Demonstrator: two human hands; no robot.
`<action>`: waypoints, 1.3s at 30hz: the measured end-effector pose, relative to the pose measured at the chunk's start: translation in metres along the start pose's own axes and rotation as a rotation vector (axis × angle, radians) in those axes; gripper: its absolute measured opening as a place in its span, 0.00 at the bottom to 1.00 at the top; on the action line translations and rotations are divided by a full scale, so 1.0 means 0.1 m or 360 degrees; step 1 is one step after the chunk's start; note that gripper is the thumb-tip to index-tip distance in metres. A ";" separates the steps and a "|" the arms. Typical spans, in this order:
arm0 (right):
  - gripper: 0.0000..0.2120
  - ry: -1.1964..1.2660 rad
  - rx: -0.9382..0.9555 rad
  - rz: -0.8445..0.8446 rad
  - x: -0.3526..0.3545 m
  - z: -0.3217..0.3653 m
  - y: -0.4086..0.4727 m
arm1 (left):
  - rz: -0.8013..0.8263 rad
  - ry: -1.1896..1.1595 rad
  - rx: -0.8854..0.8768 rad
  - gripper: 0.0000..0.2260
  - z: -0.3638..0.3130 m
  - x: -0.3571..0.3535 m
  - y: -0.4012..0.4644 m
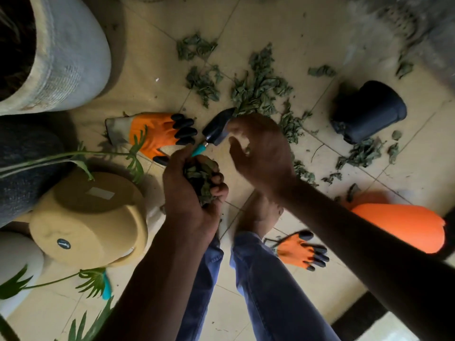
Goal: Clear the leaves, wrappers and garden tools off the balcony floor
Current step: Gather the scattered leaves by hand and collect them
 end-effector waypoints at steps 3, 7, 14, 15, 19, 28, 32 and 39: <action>0.24 -0.0583 -0.0228 0.0203 -0.32 -0.58 0.43 | -0.0066 0.0019 0.0082 0.13 0.13 0.00 -0.06; 0.37 -0.0815 -0.0383 0.0343 -0.50 -1.00 0.88 | -0.0097 -0.0022 0.0145 0.14 0.19 0.04 -0.07; 0.23 -0.1018 -0.0345 0.0328 -0.54 -0.95 1.12 | -0.0093 0.0013 0.0180 0.11 0.14 0.04 -0.09; 0.21 -0.1023 -0.0337 0.0304 -0.53 -0.92 1.10 | -0.0086 0.0009 0.0176 0.10 0.14 0.03 -0.09; 0.16 -0.0804 -0.0359 0.0181 -0.39 -0.89 0.94 | -0.0041 -0.0009 0.0201 0.10 0.16 0.04 -0.10; 0.06 0.1021 -0.0676 0.0063 0.24 -0.62 0.05 | -0.0104 -0.0007 0.0252 0.09 0.28 0.08 -0.14; 0.08 0.1699 -0.0413 0.0386 0.39 0.06 -0.39 | -0.0055 0.0012 0.0207 0.11 0.29 0.06 -0.16; 0.07 0.0547 -0.0320 0.0302 0.25 0.62 -0.78 | 0.0148 0.0035 0.0156 0.09 0.32 -0.08 -0.24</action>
Point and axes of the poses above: each hand's wrist, its own y-axis towards the middle knuckle, its own x-axis out of the back of the hand, z = x × y, the point moved 7 cm from there along y, towards the middle knuckle, and after that the axes turned 12 degrees about z, right-handed, at the moved point
